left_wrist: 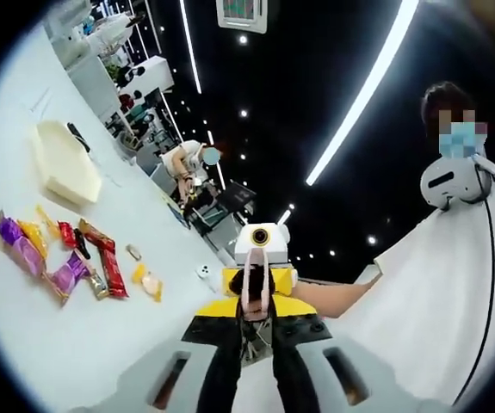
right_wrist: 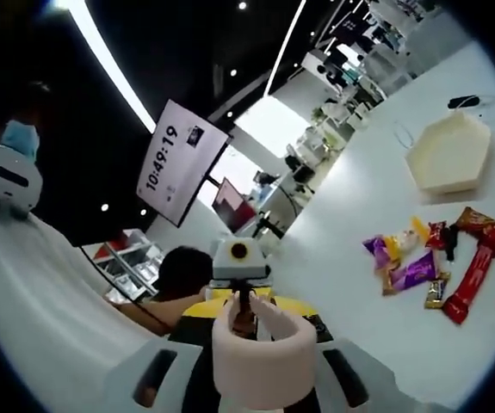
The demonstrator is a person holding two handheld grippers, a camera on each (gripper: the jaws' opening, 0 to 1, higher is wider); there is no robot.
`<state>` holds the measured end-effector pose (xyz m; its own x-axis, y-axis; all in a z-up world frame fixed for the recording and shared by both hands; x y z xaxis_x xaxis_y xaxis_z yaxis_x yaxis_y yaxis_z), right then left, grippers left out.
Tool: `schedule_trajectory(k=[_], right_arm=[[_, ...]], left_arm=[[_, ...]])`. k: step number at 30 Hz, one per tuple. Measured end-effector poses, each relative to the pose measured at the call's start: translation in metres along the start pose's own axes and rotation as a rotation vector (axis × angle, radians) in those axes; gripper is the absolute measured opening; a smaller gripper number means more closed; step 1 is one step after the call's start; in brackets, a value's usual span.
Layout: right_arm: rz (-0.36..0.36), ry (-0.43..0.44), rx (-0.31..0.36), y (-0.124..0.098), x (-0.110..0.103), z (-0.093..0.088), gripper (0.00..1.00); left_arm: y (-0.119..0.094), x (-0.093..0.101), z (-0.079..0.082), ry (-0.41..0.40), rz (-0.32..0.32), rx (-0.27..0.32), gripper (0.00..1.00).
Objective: Place the target food into the container with the food tongs after gripping and lifting it, then release it inside without dropping or visibly crushing the food.
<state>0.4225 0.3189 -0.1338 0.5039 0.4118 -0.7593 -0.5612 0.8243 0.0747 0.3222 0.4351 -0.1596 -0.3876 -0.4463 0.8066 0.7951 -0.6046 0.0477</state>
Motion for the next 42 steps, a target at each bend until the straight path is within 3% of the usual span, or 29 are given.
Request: schedule_trajectory(k=[4,7,12,24,39,42], right_arm=[[-0.008,-0.023,0.005,-0.001,-0.001,0.003,0.21],[0.004,-0.03,-0.002,0.0,-0.003,0.002,0.18],[0.01,-0.039,0.006,0.002,-0.004,0.004,0.15],[0.016,-0.037,-0.026,0.007,-0.005,0.001,0.15],[0.024,-0.039,-0.113,0.011,-0.008,-0.008,0.17],[0.027,-0.063,-0.15,0.013,-0.009,-0.01,0.19]], left_arm=[[0.001,-0.001,0.001,-0.008,0.037,-0.004,0.22],[0.0,0.001,0.0,0.009,0.022,-0.038,0.13],[-0.001,0.003,0.001,0.025,0.006,-0.018,0.04],[0.007,0.005,-0.001,0.022,-0.012,-0.001,0.02],[0.005,0.004,-0.005,0.019,-0.031,-0.06,0.02],[0.006,0.005,-0.008,0.025,-0.037,-0.113,0.02]])
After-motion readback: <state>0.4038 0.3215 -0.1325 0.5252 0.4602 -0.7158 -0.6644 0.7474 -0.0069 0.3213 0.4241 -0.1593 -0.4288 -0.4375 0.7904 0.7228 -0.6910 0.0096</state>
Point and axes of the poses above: the point that each gripper's makers call its tool centre point, and the gripper's own axes: y roughly forward along the fingers, x roughly to its right, z roughly out of its top, the point moved 8 cm from there along -y, roughly backward along the fingers, and after that the axes turned 11 degrees about z, right-handed, at the moved point
